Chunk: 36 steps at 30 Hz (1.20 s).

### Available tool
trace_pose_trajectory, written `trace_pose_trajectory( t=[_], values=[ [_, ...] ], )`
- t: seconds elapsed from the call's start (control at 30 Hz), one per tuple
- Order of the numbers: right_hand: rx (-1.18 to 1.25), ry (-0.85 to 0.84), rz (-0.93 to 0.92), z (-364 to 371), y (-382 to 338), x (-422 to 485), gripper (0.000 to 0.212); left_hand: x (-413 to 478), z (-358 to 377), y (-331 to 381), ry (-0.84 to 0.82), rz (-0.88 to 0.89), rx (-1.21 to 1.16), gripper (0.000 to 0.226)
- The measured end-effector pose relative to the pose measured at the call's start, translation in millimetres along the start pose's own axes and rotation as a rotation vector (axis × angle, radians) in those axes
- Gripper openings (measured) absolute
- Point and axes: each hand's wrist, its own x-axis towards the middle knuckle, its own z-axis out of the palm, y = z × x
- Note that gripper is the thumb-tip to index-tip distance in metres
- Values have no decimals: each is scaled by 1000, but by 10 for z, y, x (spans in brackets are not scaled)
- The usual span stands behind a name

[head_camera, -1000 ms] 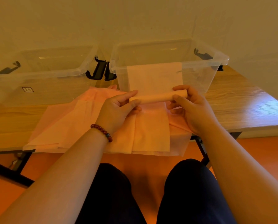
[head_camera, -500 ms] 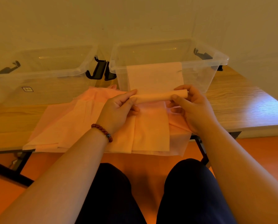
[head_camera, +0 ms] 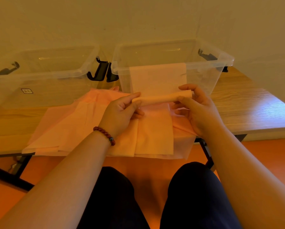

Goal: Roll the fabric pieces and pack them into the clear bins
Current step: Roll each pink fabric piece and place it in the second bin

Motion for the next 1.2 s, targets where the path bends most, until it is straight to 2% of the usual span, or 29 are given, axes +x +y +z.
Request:
trace_pose_trajectory(
  t=[0.27,0.53,0.87,1.07,1.2],
  values=[
    [-26,81,1,21,-3,-9,8,0,-1,-8,-23,0,-28,34],
    [-35,120,1,13,20,15,7,-35,4,59,-56,2,-173,26],
    [-51,95,-9,0,12,0,7,-14,-3,28,-93,-18,-179,19],
    [12,55,23,-10,-2,-3,6,20,-8,3,-9,-76,-276,16],
    [-43,60,28,-13,-5,-4,4,6,-10,18,5,-63,-297,14]
  ],
)
